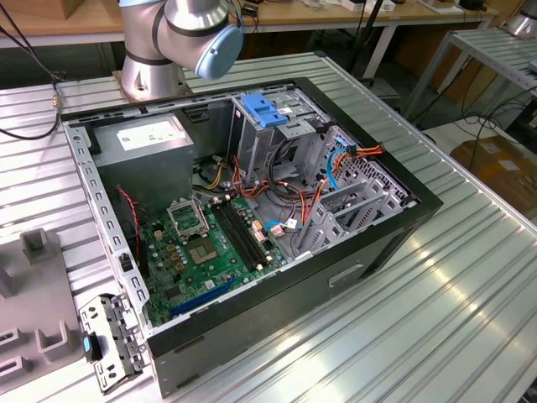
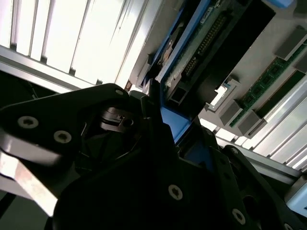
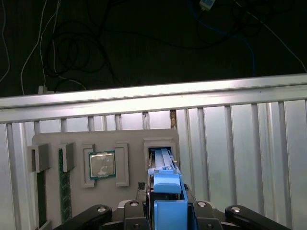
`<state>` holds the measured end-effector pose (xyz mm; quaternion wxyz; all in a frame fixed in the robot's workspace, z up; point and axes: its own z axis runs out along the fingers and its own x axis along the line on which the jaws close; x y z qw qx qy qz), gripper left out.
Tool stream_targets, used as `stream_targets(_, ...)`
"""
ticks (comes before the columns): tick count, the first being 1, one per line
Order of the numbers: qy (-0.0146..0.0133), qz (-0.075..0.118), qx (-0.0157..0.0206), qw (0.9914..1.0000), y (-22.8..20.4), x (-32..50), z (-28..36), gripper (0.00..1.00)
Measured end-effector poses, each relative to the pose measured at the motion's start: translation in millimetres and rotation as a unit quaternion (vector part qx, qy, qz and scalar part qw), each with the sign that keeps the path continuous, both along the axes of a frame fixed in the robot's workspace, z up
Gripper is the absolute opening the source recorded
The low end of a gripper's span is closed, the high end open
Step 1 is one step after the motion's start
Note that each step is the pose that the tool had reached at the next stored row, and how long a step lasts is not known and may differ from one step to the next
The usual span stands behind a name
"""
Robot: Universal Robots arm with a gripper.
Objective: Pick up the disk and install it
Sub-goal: 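Pick up the disk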
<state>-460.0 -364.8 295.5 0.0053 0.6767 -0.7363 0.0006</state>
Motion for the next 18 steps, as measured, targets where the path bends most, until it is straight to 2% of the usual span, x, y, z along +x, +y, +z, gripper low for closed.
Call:
stream_targets(5,0.0,0.0,0.0,1.0,0.1,0.0,0.0,0.37)
stream_targets(9,0.0,0.024,0.0,0.99972,0.1,-0.1,0.0,0.37)
stream_targets(13,0.0,0.024,0.0,0.9997,0.1,-0.2,0.0,0.37)
stream_targets(15,0.0,0.036,0.0,0.99936,0.0,-0.3,0.0,0.37)
stream_targets(18,0.0,0.037,0.0,0.99932,0.1,-0.3,0.0,0.37)
